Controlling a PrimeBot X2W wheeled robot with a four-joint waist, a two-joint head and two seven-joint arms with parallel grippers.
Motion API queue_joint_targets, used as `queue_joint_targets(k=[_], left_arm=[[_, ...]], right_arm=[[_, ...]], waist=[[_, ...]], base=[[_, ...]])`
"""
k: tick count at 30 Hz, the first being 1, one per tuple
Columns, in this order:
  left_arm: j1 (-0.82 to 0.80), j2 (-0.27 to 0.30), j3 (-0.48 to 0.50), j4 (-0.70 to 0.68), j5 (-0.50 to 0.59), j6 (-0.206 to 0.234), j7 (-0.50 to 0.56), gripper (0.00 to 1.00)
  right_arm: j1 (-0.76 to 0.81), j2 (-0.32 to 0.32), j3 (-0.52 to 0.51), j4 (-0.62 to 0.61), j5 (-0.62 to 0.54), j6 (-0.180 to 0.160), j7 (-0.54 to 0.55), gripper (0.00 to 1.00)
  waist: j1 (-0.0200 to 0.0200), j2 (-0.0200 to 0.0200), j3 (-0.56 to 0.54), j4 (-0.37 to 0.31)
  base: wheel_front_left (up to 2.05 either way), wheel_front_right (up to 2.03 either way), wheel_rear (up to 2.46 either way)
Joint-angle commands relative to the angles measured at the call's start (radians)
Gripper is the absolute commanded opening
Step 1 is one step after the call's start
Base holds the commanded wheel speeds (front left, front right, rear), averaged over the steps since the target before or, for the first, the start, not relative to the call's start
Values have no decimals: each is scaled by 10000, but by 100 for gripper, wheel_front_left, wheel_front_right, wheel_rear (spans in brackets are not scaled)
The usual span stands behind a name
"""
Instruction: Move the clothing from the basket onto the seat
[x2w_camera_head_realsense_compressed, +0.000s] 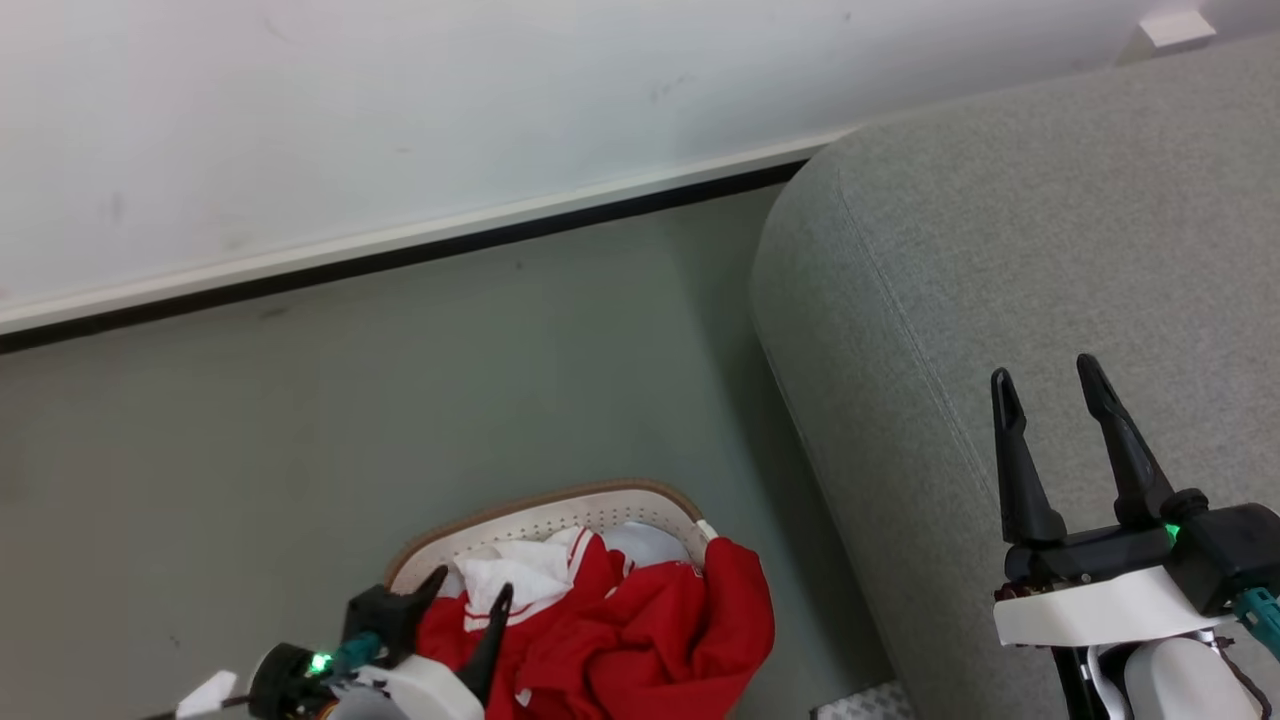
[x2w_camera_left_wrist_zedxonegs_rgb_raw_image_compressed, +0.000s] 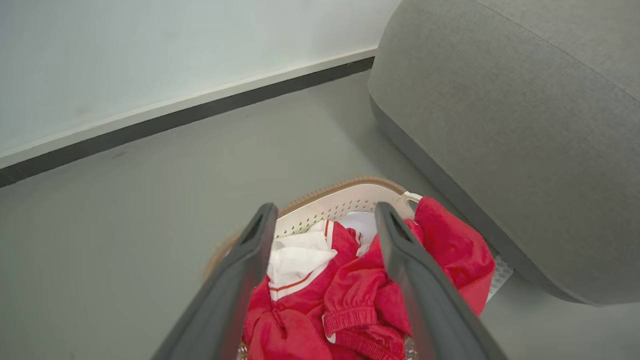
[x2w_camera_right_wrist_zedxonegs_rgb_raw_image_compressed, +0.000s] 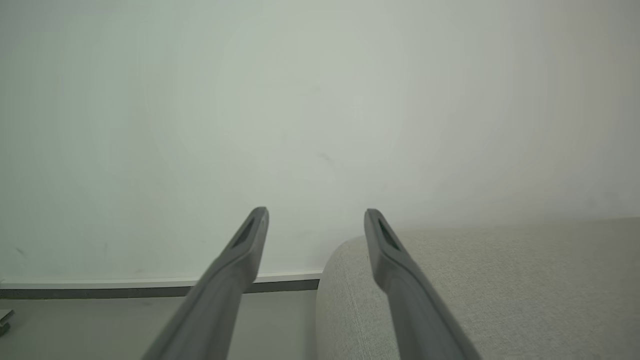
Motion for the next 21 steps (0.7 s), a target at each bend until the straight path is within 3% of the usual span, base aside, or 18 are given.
queue_joint_targets(k=[1, 9, 16, 21], left_arm=[[-316, 132, -219, 429, -127, -23, 41, 100], [-1910, 272, -1566, 2767, -613, -6, 598, 100], [-2853, 447, -2578, 3901, -1076, -7, 1126, 100], [-3488, 879, -3370, 4703, -1275, -6, 1712, 100]], right_arm=[[-213, -30, -38, -79, -33, 30, 4, 100], [-627, -29, -217, -500, 573, 30, 6, 100], [-1099, -27, -320, -897, 1107, 30, 4, 100], [-1462, -32, -262, -1081, 1325, 30, 4, 100]], waist=[[-1, 0, 232, -128], [-1, 0, 1277, -418], [-1, 0, 2278, -728], [-1, 0, 2896, -1001]], base=[[0, 0, 0], [0, 0, 0], [0, 0, 0], [0, 0, 0]])
